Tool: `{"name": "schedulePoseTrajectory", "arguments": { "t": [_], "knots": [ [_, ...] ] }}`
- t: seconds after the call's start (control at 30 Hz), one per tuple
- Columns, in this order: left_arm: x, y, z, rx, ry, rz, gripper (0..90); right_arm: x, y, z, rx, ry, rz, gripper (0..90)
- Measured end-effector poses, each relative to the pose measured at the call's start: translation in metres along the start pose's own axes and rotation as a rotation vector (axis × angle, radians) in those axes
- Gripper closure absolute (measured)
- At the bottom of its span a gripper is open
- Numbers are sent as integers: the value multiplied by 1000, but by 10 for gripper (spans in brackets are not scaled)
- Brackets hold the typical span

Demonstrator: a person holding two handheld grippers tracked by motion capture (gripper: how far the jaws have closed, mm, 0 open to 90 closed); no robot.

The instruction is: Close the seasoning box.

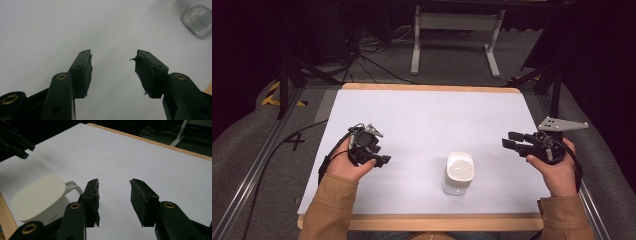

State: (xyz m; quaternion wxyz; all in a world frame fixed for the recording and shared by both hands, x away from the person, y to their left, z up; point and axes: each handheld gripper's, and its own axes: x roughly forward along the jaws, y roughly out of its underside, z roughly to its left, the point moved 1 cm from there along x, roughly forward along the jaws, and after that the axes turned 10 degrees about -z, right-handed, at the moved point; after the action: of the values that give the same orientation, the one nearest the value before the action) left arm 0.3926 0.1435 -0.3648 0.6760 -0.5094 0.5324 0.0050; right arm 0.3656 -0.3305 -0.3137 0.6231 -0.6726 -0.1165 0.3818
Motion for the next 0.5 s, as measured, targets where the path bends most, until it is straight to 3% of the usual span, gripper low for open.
{"name": "schedulePoseTrajectory", "arguments": {
  "t": [0.1,0.17,0.37,0.5],
  "knots": [
    [0,0,0,0,1,-1,478,-1,2,-5,-39,61,39,550],
    [0,0,1,0,2,3,478,-1,5,-9,-39,91,64,544],
    [4,2,4,-8,3,11,478,5,16,-22,-20,133,129,522],
    [10,6,11,-31,9,19,478,11,28,-31,2,135,172,506]
  ]
}}
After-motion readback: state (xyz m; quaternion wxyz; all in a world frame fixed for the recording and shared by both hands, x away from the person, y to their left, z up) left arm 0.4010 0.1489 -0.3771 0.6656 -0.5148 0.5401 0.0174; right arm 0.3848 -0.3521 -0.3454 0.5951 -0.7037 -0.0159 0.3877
